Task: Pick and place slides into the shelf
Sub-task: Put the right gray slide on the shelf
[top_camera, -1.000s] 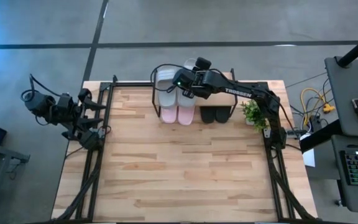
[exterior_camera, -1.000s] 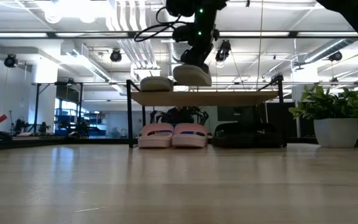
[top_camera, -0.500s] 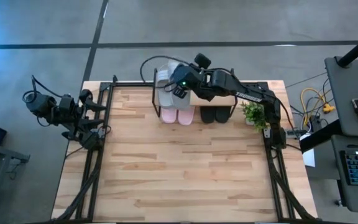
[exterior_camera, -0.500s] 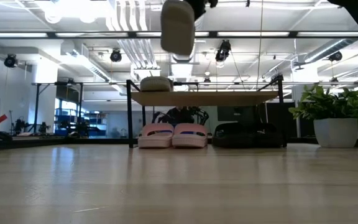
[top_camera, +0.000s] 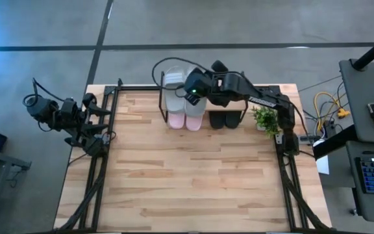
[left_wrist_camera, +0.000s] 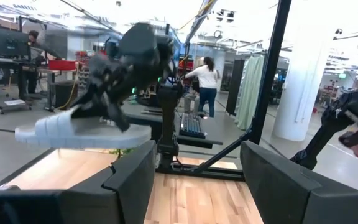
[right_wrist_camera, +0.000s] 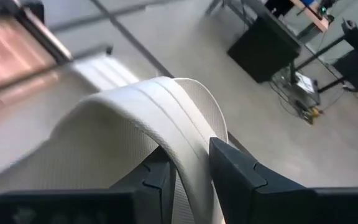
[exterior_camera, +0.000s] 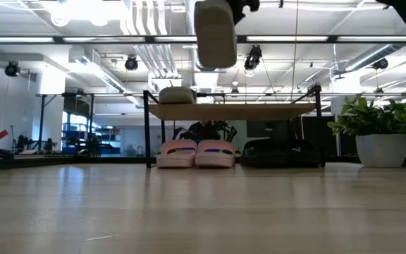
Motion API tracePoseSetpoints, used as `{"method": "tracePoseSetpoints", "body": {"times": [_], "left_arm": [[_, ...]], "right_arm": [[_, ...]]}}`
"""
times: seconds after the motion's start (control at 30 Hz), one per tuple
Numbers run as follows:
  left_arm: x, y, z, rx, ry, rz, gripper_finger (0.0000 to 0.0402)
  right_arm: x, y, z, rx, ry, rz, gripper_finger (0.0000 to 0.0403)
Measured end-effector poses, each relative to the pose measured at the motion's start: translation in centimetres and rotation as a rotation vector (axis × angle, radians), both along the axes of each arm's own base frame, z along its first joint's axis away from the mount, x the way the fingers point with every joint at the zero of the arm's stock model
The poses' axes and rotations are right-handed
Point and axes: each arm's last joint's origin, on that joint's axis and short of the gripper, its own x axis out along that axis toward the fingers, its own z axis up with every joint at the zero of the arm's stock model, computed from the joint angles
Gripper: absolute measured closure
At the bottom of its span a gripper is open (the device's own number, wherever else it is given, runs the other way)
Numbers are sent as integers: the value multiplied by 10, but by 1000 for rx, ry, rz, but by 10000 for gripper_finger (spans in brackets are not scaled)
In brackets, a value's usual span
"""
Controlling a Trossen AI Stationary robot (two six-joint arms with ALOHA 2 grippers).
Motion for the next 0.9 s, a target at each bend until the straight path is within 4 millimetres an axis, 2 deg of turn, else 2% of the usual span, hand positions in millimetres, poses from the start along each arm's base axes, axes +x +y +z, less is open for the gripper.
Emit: {"method": "tracePoseSetpoints", "body": {"times": [0.2, 0.43, 0.67, 0.9], "left_arm": [[0, 0, 0, 0, 0, -2, 181], [0, 0, 0, -1, 0, -4, 181], [0, 0, 0, 1, 1, -3, 181], [0, 0, 0, 2, 1, -3, 181]], "right_arm": [[13, -23, -37, -20, 151, 19, 325], [8, -52, -74, 7, 272, -44, 323], [17, -58, -88, -47, 314, 34, 332], [16, -63, -102, -46, 360, 40, 330]]}}
